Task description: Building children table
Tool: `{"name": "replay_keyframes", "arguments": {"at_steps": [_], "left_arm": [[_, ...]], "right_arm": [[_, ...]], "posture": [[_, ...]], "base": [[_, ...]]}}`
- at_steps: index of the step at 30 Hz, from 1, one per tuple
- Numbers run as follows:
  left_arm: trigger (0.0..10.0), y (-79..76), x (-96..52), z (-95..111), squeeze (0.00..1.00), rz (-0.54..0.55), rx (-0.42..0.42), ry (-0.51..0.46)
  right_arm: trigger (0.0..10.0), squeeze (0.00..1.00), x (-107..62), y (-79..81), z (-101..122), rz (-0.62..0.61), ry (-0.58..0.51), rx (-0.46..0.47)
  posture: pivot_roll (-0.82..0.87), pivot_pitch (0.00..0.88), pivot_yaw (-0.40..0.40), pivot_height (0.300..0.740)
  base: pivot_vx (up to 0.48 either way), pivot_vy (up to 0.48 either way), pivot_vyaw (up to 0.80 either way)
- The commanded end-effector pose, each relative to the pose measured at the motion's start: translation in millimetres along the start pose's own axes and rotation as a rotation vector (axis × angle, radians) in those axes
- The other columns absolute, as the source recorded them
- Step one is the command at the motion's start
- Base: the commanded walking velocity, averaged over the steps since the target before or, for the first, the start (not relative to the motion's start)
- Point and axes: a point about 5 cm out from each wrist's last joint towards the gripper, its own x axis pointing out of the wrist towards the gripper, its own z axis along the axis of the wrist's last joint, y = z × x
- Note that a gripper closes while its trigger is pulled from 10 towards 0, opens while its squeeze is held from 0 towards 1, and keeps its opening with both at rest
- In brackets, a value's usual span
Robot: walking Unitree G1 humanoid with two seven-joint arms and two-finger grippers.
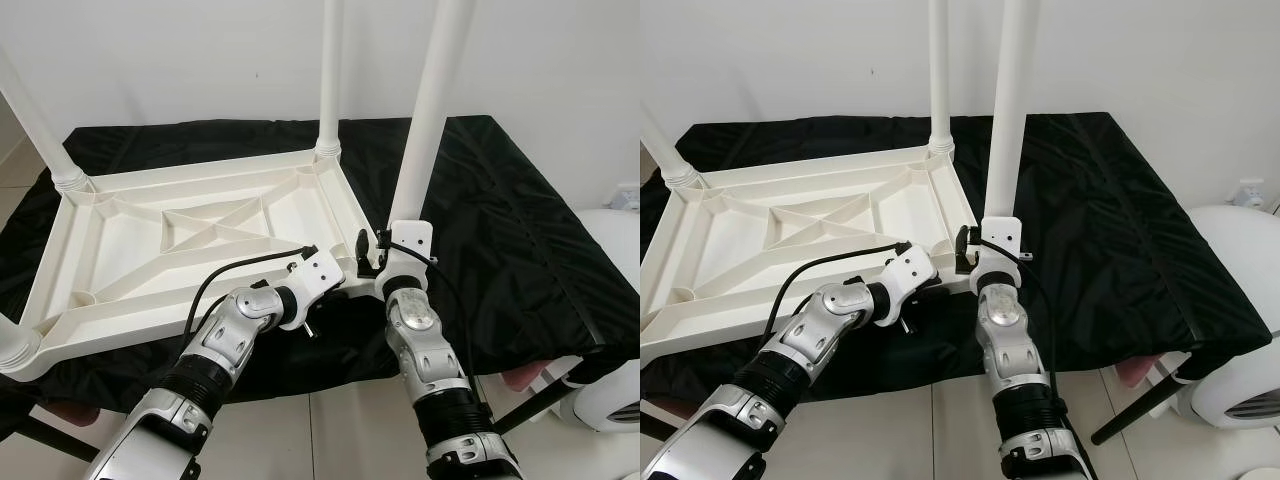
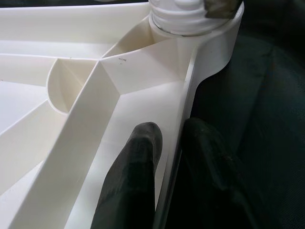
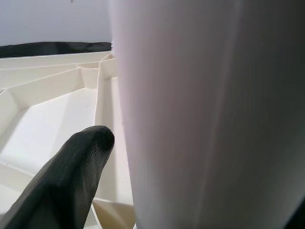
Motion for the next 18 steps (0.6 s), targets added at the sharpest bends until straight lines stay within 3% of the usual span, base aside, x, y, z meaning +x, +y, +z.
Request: {"name": "replay_keyframes", "arguments": {"at_steps": [1,7,8,17,18], "left_arm": [[10.0,-16.9,6.9,-1.1,0.00,-0.104,0.022,0.005],[10.0,-17.2,7.2,-1.3,0.00,-0.101,0.021,0.006],[10.0,-17.2,7.3,-1.3,0.00,-0.100,0.020,0.006],[10.0,-14.5,6.4,-2.8,0.00,-0.089,0.018,0.013],[10.0,-14.1,6.0,-3.2,0.00,-0.089,0.018,0.014]], "right_arm": [[10.0,1.00,0.7,-6.6,0.8,-0.012,-0.001,0.008],[10.0,1.00,5.5,-22.1,7.4,0.055,-0.029,0.001],[10.0,0.00,6.4,-25.7,10.1,0.091,-0.040,0.013],[10.0,0.00,9.5,-48.0,25.5,0.374,-0.095,-0.025],[10.0,0.00,7.3,-50.3,27.6,0.504,-0.084,-0.011]], "posture": [[-0.11,0.070,0.044,0.740],[-0.11,0.067,0.042,0.740],[-0.11,0.066,0.041,0.740],[-0.11,0.071,0.044,0.740],[-0.11,0.073,0.048,0.740]], "base": [[0.000,0.000,0.00],[0.000,0.000,0.00],[0.000,0.000,0.00],[0.000,0.000,0.00],[0.000,0.000,0.00]]}}
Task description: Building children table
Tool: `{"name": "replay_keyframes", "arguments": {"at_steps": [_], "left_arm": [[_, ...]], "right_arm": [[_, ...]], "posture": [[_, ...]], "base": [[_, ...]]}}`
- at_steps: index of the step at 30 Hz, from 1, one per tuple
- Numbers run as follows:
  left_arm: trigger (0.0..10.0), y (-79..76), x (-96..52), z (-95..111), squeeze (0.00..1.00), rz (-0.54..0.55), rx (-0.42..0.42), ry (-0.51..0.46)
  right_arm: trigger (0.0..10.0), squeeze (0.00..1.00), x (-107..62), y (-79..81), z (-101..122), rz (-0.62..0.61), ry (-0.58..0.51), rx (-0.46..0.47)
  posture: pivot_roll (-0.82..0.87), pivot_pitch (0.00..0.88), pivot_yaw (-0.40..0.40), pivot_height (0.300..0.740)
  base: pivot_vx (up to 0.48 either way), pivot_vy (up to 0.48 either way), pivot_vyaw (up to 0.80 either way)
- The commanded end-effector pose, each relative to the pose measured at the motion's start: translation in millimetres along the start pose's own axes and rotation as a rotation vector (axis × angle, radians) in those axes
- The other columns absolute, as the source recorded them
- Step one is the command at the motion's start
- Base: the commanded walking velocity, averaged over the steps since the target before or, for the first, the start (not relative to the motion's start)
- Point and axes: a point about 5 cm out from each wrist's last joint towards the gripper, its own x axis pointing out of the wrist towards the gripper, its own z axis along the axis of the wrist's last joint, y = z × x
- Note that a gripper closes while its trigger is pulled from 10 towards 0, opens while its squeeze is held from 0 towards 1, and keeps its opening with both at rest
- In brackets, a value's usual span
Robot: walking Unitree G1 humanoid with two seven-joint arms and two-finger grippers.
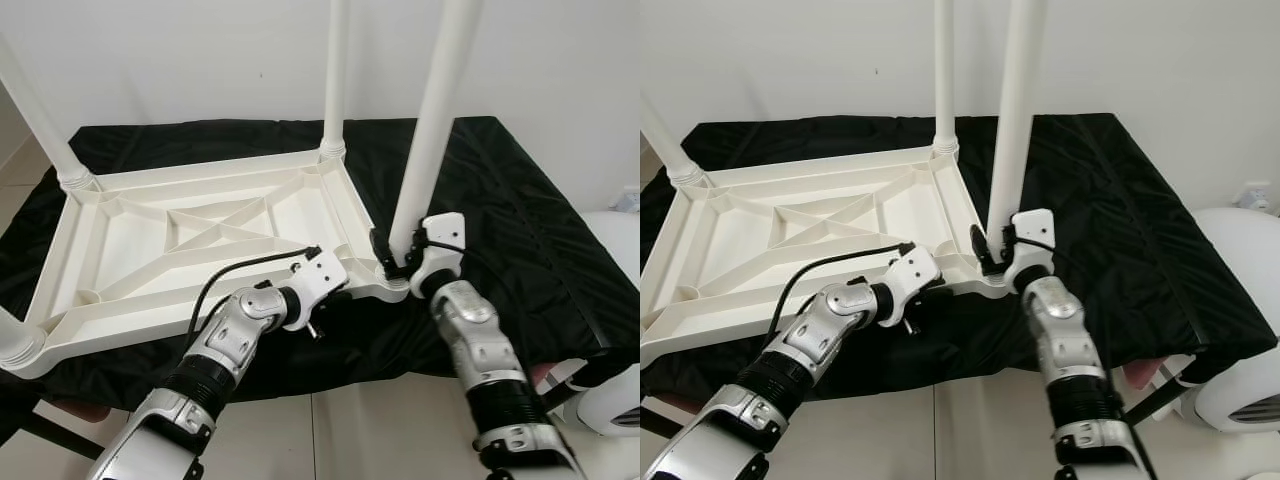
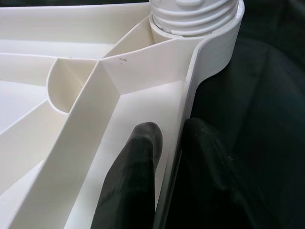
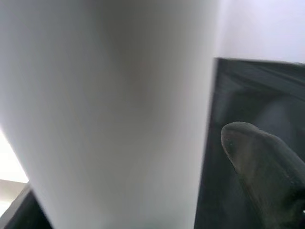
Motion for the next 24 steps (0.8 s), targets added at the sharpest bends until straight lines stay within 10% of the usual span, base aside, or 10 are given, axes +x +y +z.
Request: {"name": "replay_keyframes", "arguments": {"at_steps": [1,12,23,24], "left_arm": [[10.0,-11.0,2.8,-6.2,0.00,-0.076,0.011,0.022],[10.0,-9.1,2.0,-6.0,0.00,-0.069,0.010,0.024],[10.0,-9.3,1.5,-6.1,0.00,-0.070,0.010,0.026],[10.0,-9.3,1.5,-6.0,0.00,-0.071,0.010,0.025]], "right_arm": [[10.0,0.00,1.9,-1.3,10.2,0.089,-0.037,0.013],[10.0,0.00,-7.6,-5.4,0.2,0.443,0.078,0.023],[10.0,0.00,-15.4,-24.0,-6.2,0.508,0.146,0.029],[4.6,0.00,-15.7,-28.0,-5.7,0.493,0.145,0.038]], "posture": [[-0.11,0.073,0.048,0.740],[-0.10,0.082,0.048,0.740],[-0.10,0.083,0.053,0.740],[-0.10,0.083,0.053,0.740]], "base": [[0.000,0.000,0.00],[0.000,0.000,0.00],[0.000,0.000,0.00],[0.000,0.000,0.00]]}}
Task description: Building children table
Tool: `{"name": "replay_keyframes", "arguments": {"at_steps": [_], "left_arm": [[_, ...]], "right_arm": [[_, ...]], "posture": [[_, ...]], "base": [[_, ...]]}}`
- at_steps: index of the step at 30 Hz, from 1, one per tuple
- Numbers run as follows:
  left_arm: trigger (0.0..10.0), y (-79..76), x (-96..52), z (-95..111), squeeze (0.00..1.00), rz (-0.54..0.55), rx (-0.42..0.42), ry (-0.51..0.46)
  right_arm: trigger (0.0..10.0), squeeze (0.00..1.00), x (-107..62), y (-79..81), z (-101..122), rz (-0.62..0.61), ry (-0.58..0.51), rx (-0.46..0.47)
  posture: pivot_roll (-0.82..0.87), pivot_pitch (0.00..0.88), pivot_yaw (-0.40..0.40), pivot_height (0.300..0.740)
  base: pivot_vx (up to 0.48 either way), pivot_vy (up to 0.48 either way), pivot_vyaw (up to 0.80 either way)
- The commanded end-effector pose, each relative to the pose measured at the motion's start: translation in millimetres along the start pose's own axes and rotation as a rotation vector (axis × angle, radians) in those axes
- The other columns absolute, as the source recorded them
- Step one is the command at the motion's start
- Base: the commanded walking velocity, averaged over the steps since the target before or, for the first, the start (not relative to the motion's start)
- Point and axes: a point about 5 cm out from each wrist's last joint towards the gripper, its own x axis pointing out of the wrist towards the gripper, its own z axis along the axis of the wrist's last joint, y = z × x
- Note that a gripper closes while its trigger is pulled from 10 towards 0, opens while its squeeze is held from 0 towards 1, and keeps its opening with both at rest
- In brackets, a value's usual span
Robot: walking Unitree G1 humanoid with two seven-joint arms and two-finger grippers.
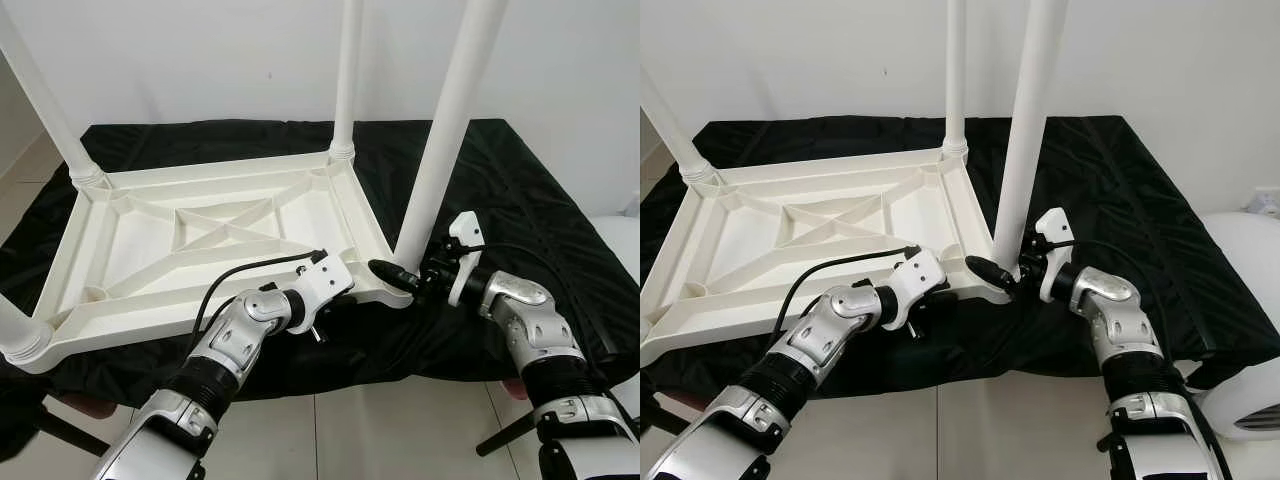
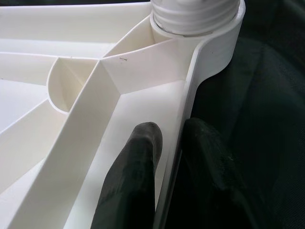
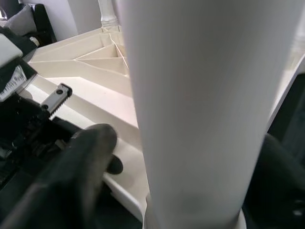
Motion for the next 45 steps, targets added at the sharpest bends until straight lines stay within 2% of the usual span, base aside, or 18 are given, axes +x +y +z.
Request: {"name": "replay_keyframes", "arguments": {"at_steps": [1,2,10,20,23,24,27,31,33,36,38,41,45], "left_arm": [[10.0,-8.4,1.1,-6.2,0.00,-0.066,0.005,0.024],[10.0,-8.4,1.2,-6.1,0.00,-0.067,0.006,0.024],[10.0,-8.3,1.2,-6.0,0.00,-0.067,0.008,0.025],[10.0,-8.0,1.4,-5.7,0.00,-0.065,0.007,0.023],[10.0,-8.0,1.4,-5.7,0.00,-0.065,0.007,0.023],[10.0,-8.1,1.5,-5.6,0.00,-0.066,0.006,0.022],[10.0,-8.1,1.6,-5.4,0.00,-0.066,0.007,0.021],[10.0,-7.9,1.7,-5.3,0.00,-0.066,0.007,0.021],[10.0,-7.7,1.7,-5.3,0.00,-0.065,0.008,0.022],[10.0,-7.5,1.7,-5.3,0.00,-0.065,0.008,0.022],[10.0,-7.6,1.6,-5.3,0.00,-0.068,0.008,0.022],[10.0,-7.5,1.6,-5.3,0.00,-0.068,0.008,0.022],[10.0,-7.5,1.3,-5.4,0.00,-0.070,0.010,0.024]], "right_arm": [[4.6,0.00,-3.0,-4.4,2.5,-0.007,-0.006,-0.001],[0.0,0.00,-6.3,-9.0,3.4,-0.026,-0.012,0.009],[0.0,0.00,-8.7,-8.6,6.6,-0.014,-0.045,0.037],[0.0,0.00,1.5,5.9,3.5,-0.028,-0.094,0.044],[0.0,0.00,1.5,5.9,3.5,-0.028,-0.094,0.044],[0.0,0.00,8.2,13.7,1.4,-0.075,-0.111,0.037],[0.0,0.00,14.1,19.2,0.1,-0.136,-0.125,0.037],[0.0,0.00,18.1,22.3,-0.4,-0.184,-0.134,0.041],[0.0,0.00,23.7,26.2,-0.8,-0.256,-0.148,0.049],[0.0,0.00,25.4,27.5,-0.6,-0.278,-0.153,0.049],[0.0,0.00,29.1,30.8,-0.2,-0.347,-0.168,0.052],[0.0,0.00,30.4,32.3,-0.2,-0.371,-0.172,0.048],[0.0,0.00,38.7,44.4,-5.7,-0.477,-0.167,0.082]], "posture": [[-0.10,0.083,0.053,0.740],[-0.10,0.084,0.054,0.740],[-0.10,0.084,0.053,0.740],[-0.11,0.083,0.049,0.740],[-0.11,0.083,0.049,0.740],[-0.11,0.083,0.048,0.740],[-0.11,0.082,0.048,0.740],[-0.11,0.082,0.048,0.740],[-0.11,0.081,0.048,0.740],[-0.11,0.081,0.049,0.740],[-0.11,0.082,0.052,0.740],[-0.11,0.082,0.052,0.740],[-0.11,0.081,0.054,0.740]], "base": [[0.000,0.000,0.00],[0.000,0.000,0.00],[0.000,0.000,0.00],[0.000,0.000,0.00],[0.000,0.000,0.00],[0.000,0.000,0.00],[0.000,0.000,0.00],[0.000,0.000,0.00],[0.000,0.000,0.00],[0.000,0.000,0.00],[0.000,0.000,0.00],[0.000,0.000,0.00],[0.000,0.000,0.00]]}}
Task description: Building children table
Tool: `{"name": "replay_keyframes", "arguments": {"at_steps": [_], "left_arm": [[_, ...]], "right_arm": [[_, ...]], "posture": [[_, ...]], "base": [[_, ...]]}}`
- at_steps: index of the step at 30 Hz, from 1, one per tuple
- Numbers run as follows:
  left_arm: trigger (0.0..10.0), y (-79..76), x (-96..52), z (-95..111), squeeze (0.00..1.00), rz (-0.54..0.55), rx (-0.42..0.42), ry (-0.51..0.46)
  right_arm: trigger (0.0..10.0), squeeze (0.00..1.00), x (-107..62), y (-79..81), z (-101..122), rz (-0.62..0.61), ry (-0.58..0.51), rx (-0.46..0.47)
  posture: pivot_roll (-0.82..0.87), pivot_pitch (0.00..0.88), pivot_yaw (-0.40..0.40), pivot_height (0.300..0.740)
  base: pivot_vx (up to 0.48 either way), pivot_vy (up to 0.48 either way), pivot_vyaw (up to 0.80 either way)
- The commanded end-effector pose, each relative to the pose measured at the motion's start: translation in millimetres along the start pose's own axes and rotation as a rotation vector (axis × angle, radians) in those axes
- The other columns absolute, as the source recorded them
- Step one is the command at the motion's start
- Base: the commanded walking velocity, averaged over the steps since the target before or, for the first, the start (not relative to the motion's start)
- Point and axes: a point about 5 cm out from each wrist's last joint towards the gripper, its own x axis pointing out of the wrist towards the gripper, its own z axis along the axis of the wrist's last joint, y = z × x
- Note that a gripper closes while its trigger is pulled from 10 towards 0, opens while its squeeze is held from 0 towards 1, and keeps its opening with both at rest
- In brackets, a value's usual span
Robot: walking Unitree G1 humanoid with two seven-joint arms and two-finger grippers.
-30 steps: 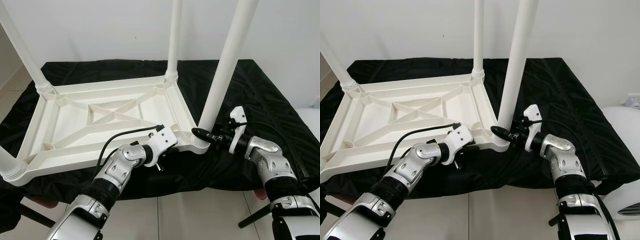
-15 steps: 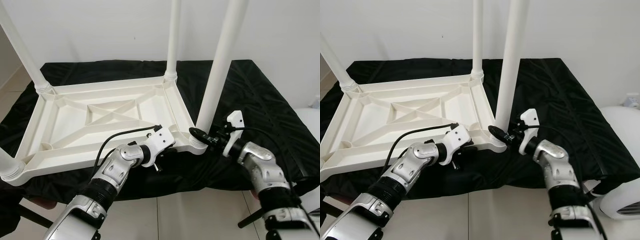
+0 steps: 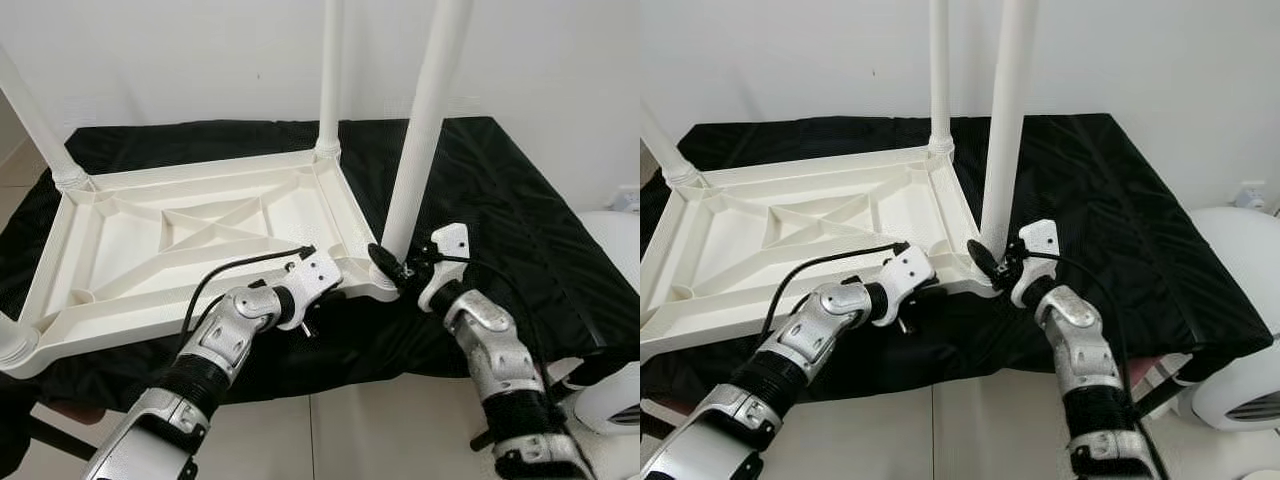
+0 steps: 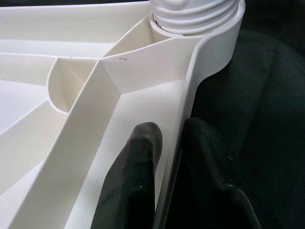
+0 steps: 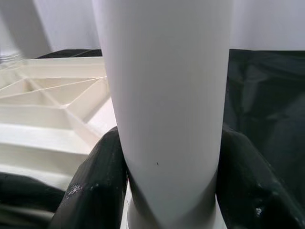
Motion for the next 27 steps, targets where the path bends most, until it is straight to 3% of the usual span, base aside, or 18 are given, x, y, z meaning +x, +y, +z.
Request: {"name": "replay_keyframes", "arguments": {"at_steps": [1,5,11,14,21,27], "left_arm": [[10.0,-14.8,7.6,-0.9,0.00,-0.095,0.015,0.010],[10.0,-15.4,7.8,-0.8,0.00,-0.098,0.017,0.009],[10.0,-16.0,8.3,-0.7,0.00,-0.100,0.018,0.009],[10.0,-16.9,8.7,-0.6,0.00,-0.102,0.018,0.008],[10.0,-17.0,9.0,-0.3,0.00,-0.101,0.019,0.007],[10.0,-17.9,9.2,-0.3,0.00,-0.100,0.018,0.006]], "right_arm": [[0.0,0.00,6.2,12.4,-2.2,-0.028,0.003,0.040],[0.0,0.00,11.7,25.6,-9.8,-0.175,0.027,0.061],[0.0,0.00,14.3,32.3,-11.8,-0.220,0.027,0.051],[0.0,0.00,17.9,37.1,-12.5,-0.327,0.034,0.035],[0.0,0.00,23.5,45.6,-13.3,-0.449,0.060,-0.006],[0.0,0.00,23.8,45.2,-13.1,-0.476,0.064,-0.002]], "posture": [[-0.11,0.081,0.054,0.740],[-0.11,0.077,0.052,0.740],[-0.10,0.072,0.050,0.740],[-0.10,0.065,0.047,0.740],[-0.09,0.057,0.039,0.740],[-0.10,0.051,0.035,0.740]], "base": [[0.000,0.000,0.00],[0.000,0.000,0.00],[0.000,0.000,0.00],[0.000,0.000,0.00],[0.000,0.000,0.00],[0.000,0.000,0.00]]}}
